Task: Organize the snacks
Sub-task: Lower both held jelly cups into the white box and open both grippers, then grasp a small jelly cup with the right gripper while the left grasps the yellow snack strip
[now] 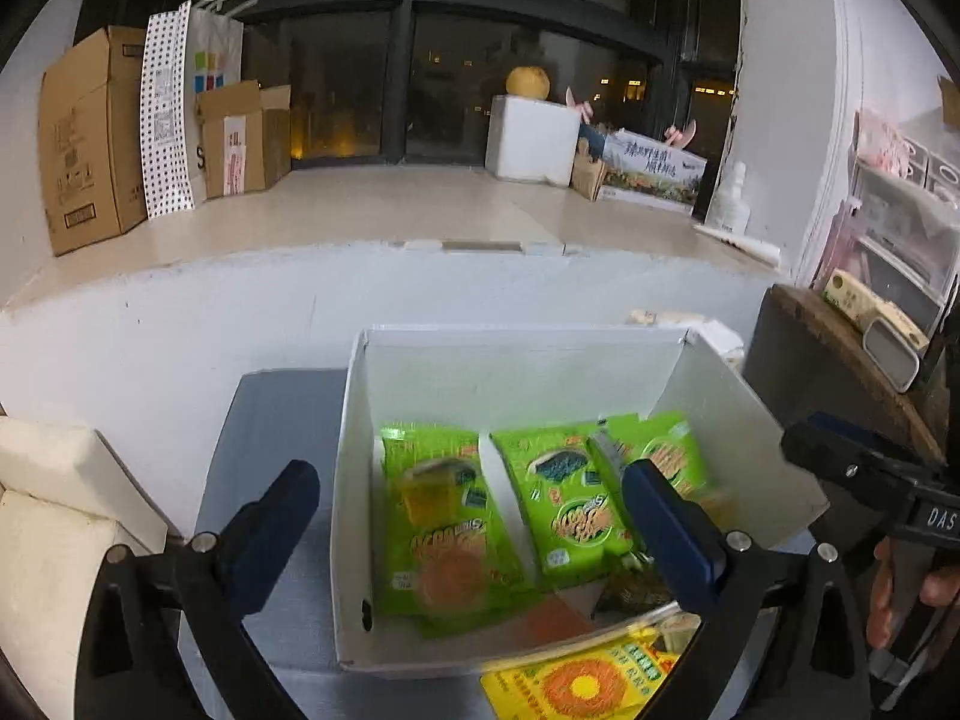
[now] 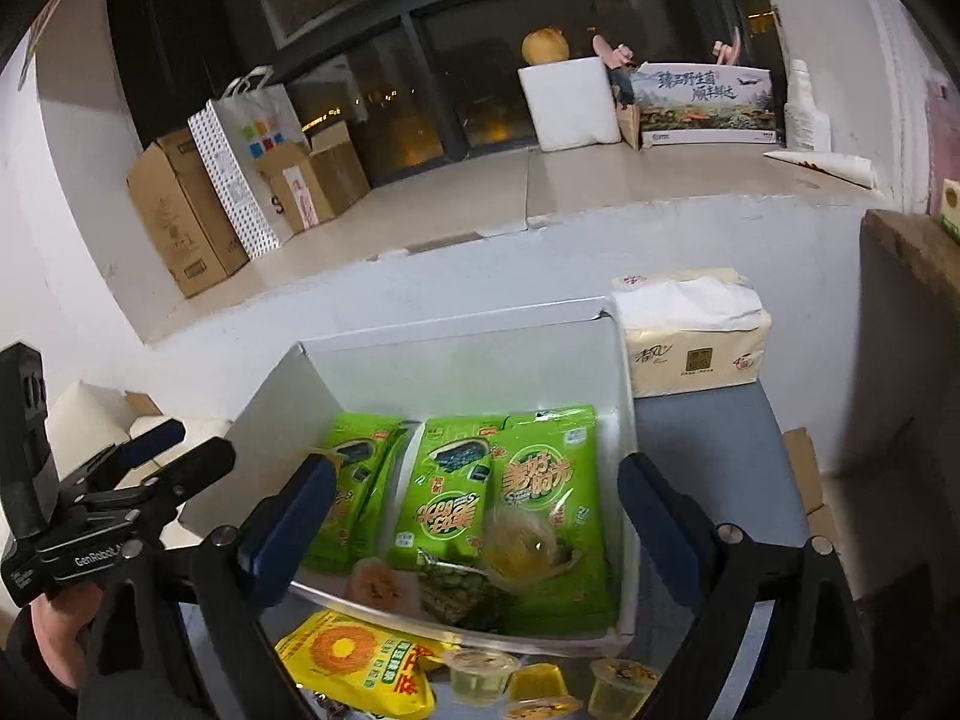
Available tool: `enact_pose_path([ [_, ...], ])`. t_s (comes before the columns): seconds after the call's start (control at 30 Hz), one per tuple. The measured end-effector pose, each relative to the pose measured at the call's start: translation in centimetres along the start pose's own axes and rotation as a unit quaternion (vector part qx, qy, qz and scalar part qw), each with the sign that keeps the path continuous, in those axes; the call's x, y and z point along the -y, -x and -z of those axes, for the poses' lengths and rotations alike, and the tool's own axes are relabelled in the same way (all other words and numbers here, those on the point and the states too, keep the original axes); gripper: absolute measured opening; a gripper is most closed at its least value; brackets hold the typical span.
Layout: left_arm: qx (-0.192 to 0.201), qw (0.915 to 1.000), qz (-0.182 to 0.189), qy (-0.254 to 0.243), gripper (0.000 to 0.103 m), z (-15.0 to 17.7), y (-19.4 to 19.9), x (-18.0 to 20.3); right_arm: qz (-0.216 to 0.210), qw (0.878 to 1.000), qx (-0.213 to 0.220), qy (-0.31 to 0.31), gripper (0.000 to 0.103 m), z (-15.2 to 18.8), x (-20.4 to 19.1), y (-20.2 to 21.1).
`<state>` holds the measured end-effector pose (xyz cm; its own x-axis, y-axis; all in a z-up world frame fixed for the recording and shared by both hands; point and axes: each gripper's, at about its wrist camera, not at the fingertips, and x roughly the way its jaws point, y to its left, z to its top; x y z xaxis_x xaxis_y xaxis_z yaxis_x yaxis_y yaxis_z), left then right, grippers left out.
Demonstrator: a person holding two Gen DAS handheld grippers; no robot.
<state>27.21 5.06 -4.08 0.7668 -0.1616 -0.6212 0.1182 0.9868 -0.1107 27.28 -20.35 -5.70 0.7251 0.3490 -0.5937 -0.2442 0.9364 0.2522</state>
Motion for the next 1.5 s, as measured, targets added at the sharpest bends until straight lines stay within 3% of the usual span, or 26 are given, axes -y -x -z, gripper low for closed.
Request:
enact_pose_path([
  [0.17, -0.002, 1.0, -0.002, -0.004, 0.103, 0.5, 0.6, 0.3, 0.001, 1.0, -0.004, 0.001, 0.098, 0.5, 0.6, 1.0],
  [0.23, -0.002, 0.9999, -0.002, -0.013, 0.103, 0.7, 1.1, 0.8, 0.003, 1.0, -0.001, 0.006, 0.103, 0.7, 0.4, 1.6],
  [0.43, -0.007, 0.9994, 0.006, -0.035, 0.103, 3.0, 4.2, 2.3, 0.002, 1.0, 0.016, 0.02, 0.103, 2.3, 0.2, 5.5],
  [0.73, -0.015, 0.9992, 0.027, -0.027, 0.103, 9.8, 9.5, 4.2, 0.015, 0.999, -0.008, 0.047, 0.103, 10.7, 0.9, 10.0],
  [0.97, -0.037, 0.9987, 0.025, -0.027, 0.103, 14.2, 10.5, 5.2, 0.033, 0.997, -0.047, -0.051, 0.103, 14.6, 5.5, 7.8],
  [1.1, -0.05, 0.9982, 0.026, -0.023, 0.103, 15.6, 10.2, 5.3, 0.023, 0.993, -0.039, -0.108, 0.103, 14.2, 7.6, 5.9],
  [1.33, -0.059, 0.9975, 0.025, -0.029, 0.103, 15.8, 9.2, 5.7, 0.026, 0.987, -0.044, -0.15, 0.102, 12.2, 8.9, 1.3],
  [1.37, -0.06, 0.9975, 0.023, -0.03, 0.103, 15.8, 9.0, 5.8, 0.025, 0.986, -0.049, -0.157, 0.1, 12.1, 9.1, 0.7],
  [1.43, -0.062, 0.9973, 0.023, -0.03, 0.103, 15.6, 8.5, 5.8, 0.024, 0.984, -0.063, -0.164, 0.088, 12.0, 9.4, -0.7],
  [1.47, -0.063, 0.9973, 0.022, -0.03, 0.103, 15.5, 8.3, 5.8, 0.028, 0.984, -0.07, -0.162, 0.076, 12.0, 9.5, -1.2],
  [1.5, -0.064, 0.9973, 0.018, -0.03, 0.103, 15.4, 8.0, 5.7, 0.04, 0.986, -0.065, -0.149, 0.073, 11.9, 9.2, -1.3],
])
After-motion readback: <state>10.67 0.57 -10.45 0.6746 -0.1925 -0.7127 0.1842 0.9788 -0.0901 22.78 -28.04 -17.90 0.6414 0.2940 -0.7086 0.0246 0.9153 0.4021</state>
